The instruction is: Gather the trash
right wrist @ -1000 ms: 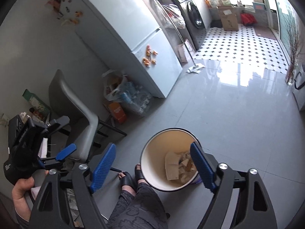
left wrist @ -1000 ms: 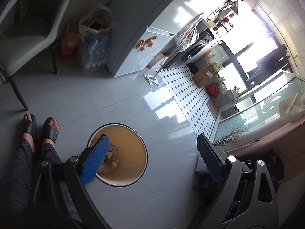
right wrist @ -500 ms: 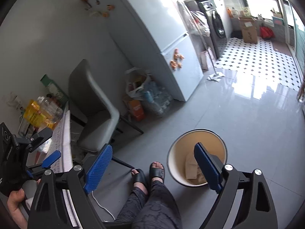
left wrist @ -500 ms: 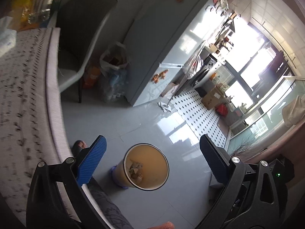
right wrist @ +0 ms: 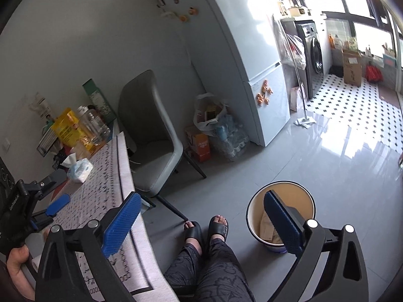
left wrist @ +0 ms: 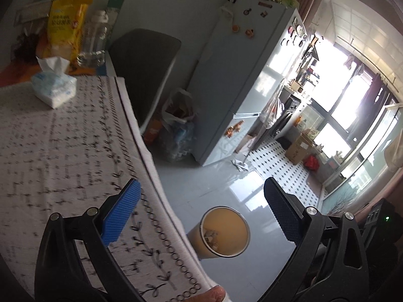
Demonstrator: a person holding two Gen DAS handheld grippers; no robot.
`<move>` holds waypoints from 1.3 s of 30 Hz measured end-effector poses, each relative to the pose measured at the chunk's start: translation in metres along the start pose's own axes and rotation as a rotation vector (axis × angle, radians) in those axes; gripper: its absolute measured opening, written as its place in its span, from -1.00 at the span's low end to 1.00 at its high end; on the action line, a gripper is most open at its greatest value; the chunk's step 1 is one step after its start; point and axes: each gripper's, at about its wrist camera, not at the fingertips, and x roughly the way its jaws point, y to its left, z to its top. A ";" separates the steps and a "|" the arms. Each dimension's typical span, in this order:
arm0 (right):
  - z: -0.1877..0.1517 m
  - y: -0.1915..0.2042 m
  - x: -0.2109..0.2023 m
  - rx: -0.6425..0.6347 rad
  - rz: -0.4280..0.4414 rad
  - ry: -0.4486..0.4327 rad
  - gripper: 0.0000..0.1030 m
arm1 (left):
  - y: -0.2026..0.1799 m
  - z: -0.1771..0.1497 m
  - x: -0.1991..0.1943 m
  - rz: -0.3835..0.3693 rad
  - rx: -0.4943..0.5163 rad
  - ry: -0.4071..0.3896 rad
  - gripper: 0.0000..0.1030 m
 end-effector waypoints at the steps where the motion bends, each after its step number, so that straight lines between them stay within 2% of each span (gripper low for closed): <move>1: 0.000 0.005 -0.003 -0.009 0.003 -0.001 0.86 | 0.001 0.001 -0.006 0.008 0.007 -0.008 0.88; 14: -0.001 0.067 -0.047 -0.143 0.085 -0.034 0.86 | 0.022 0.000 -0.095 0.129 0.022 -0.135 0.88; 20: -0.006 0.085 -0.068 -0.184 0.142 -0.049 0.86 | 0.024 -0.008 -0.134 0.193 0.043 -0.166 0.88; 27: -0.018 0.108 -0.087 -0.235 0.194 -0.052 0.86 | 0.025 -0.015 -0.174 0.235 0.059 -0.214 0.89; 39: -0.033 0.122 -0.110 -0.281 0.253 -0.063 0.86 | 0.028 -0.026 -0.195 0.241 0.068 -0.236 0.89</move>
